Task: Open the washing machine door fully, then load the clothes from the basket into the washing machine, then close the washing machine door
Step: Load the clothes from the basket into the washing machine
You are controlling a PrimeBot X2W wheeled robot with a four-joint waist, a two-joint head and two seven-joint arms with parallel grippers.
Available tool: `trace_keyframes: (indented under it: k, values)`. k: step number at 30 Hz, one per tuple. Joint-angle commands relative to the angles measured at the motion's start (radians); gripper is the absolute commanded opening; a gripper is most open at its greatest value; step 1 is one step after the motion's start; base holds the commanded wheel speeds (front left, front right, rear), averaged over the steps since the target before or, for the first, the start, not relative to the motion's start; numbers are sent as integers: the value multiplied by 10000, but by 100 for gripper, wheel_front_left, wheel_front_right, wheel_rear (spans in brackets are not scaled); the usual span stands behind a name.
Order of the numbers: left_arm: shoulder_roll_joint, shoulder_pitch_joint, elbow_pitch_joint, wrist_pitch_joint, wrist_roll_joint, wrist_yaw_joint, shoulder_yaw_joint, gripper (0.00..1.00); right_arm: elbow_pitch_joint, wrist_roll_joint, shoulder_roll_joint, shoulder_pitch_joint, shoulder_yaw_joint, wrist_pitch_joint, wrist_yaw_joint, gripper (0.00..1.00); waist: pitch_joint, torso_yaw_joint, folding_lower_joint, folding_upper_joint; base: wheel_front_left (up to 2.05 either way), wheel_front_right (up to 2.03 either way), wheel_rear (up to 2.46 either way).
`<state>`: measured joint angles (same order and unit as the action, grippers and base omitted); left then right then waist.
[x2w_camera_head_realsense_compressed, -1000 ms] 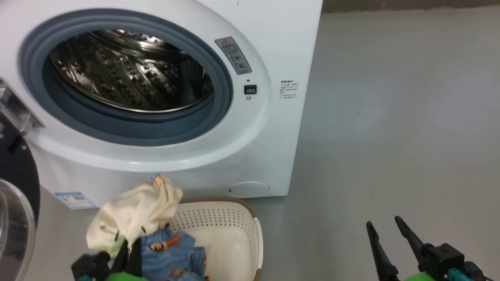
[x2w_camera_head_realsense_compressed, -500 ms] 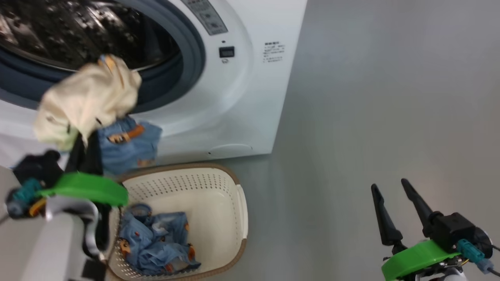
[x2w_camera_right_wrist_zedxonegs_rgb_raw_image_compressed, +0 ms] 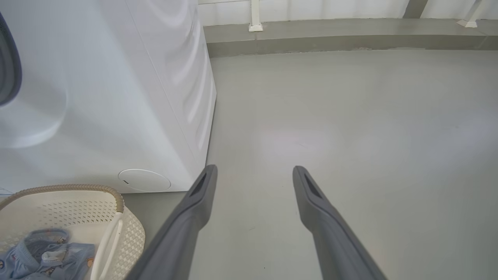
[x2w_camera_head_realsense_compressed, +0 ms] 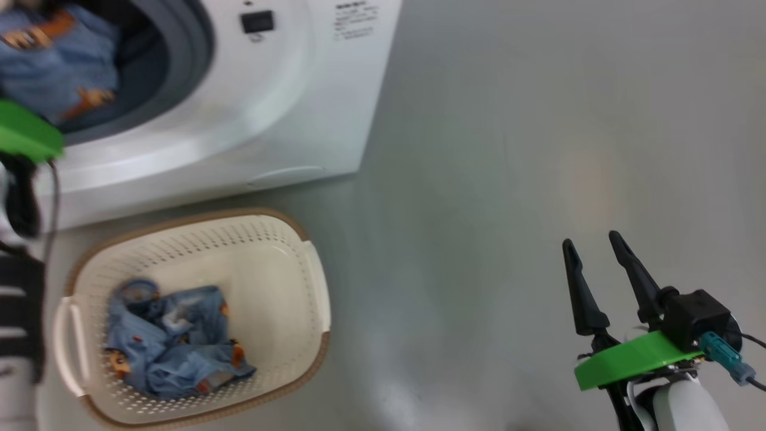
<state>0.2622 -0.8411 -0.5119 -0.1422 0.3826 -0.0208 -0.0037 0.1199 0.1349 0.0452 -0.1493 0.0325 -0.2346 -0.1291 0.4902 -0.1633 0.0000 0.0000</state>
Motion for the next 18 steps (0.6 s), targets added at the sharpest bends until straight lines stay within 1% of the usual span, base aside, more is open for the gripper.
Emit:
trace_keyframes:
  k: [1,4,7,8,12,18]
  values:
    - [690,-628,-21,88,-122,67,280,0,-81,208,51,-168,-339,-142,-16,100,956,-868,0,0,0,0,0]
    - [969,-1428,-501,202,-205,63,254,0,96,377,51,-355,-445,-208,-16,100,1297,-1103,0,0,0,0,0]
    - [1239,-2150,-963,218,-212,160,363,0,251,521,51,-522,-591,-247,-16,100,1591,-1344,0,0,0,0,0]
    - [1239,-2150,-963,218,-212,160,363,0,251,521,51,-522,-591,-247,-16,100,1591,-1344,0,0,0,0,0]
    - [1711,-3030,-1590,180,-297,191,432,0,325,744,51,-731,-764,-265,-16,100,1962,-1676,0,0,0,0,0]
    - [2365,-4176,-2623,112,-535,89,302,0,281,965,51,-909,-862,-269,-16,100,2400,-2021,0,0,0,0,0]
